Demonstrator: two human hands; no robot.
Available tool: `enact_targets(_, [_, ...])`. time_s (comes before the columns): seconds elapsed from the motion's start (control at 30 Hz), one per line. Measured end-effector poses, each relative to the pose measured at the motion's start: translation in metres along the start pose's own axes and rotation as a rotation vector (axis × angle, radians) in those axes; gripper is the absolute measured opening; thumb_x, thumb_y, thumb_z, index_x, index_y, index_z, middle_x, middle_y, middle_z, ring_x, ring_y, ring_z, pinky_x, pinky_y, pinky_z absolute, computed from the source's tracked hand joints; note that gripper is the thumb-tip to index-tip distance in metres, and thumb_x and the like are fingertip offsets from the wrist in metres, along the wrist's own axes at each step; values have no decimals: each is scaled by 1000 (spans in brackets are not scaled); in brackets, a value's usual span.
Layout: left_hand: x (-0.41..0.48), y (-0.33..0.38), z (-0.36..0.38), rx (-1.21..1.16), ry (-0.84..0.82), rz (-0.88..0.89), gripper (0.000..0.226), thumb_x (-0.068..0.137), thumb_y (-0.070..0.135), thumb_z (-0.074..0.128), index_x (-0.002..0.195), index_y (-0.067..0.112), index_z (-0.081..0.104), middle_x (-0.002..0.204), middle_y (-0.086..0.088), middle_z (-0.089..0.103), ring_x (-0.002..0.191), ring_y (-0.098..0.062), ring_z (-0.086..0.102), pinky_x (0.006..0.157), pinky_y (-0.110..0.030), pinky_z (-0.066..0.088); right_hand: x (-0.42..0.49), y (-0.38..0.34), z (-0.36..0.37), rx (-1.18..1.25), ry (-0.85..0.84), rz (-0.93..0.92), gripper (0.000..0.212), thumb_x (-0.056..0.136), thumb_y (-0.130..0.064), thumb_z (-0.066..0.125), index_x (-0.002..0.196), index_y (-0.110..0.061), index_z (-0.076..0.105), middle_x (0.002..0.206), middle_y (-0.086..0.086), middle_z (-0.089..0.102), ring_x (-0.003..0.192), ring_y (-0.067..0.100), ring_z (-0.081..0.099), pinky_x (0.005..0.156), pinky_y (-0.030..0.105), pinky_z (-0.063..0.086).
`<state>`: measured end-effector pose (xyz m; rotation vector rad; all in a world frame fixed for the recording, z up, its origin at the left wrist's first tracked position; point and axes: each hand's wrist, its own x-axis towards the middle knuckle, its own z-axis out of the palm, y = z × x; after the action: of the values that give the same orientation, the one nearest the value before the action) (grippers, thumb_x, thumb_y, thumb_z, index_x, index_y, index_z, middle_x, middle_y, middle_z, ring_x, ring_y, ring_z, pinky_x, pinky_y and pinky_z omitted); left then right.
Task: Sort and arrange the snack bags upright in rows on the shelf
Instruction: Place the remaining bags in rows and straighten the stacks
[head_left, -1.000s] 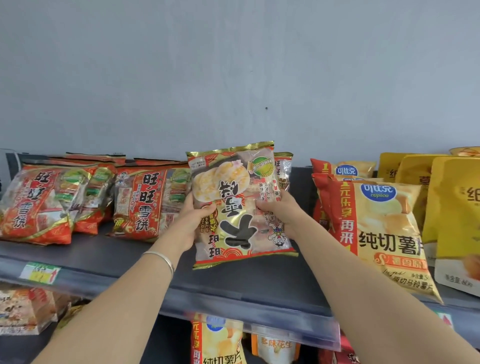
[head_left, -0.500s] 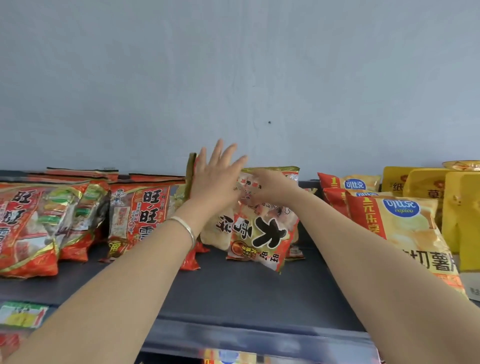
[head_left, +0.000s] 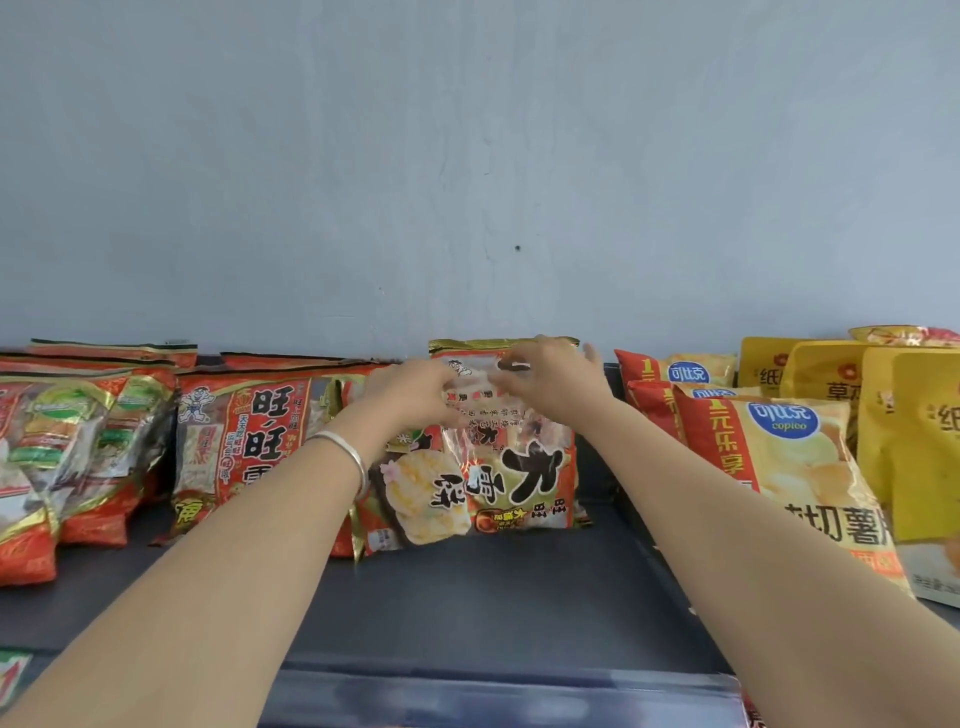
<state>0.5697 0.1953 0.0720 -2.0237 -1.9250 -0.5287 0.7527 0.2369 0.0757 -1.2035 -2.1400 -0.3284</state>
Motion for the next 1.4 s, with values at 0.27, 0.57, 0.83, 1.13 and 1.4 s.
enact_targets(0.27, [14, -11, 17, -652, 189, -277, 61, 76, 39, 75, 126, 10, 56, 128, -6, 58, 116, -25, 54, 96, -39, 43, 0, 3, 13, 120, 253, 234, 74, 93, -52, 45, 152, -21, 11, 160, 10, 8, 146, 33, 12, 113, 54, 18])
enact_targets(0.57, [4, -4, 66, -1440, 165, -485, 31, 84, 28, 69, 107, 17, 53, 98, 5, 60, 88, -10, 55, 65, -26, 36, -12, 30, 46, 1049, 9, 762, 105, 78, -49, 72, 152, -26, 0, 152, 13, 28, 132, 37, 40, 106, 55, 37])
enact_targets(0.83, [-14, 8, 145, -744, 93, -290, 101, 78, 53, 67, 149, 31, -1, 150, -3, 26, 137, -29, 28, 108, -50, 29, -30, 36, 75, 874, 110, 687, 69, 99, -27, 48, 152, -29, 6, 148, 8, 37, 130, 29, 44, 106, 51, 39])
enact_targets(1.13, [-22, 7, 168, -1134, 135, -190, 108, 72, 45, 75, 150, 28, 2, 154, 0, 24, 139, -18, 28, 113, -40, 27, -48, 26, 110, 744, 82, 974, 64, 96, -52, 35, 148, -18, 24, 141, 15, 44, 126, 37, 44, 106, 48, 35])
enact_targets(1.4, [-22, 7, 169, -1019, 188, -251, 108, 74, 45, 74, 150, 29, -2, 153, -6, 17, 139, -24, 23, 107, -42, 28, -57, 24, 105, 611, 2, 933, 66, 98, -45, 36, 153, -24, 6, 152, 14, 25, 134, 39, 32, 109, 49, 32])
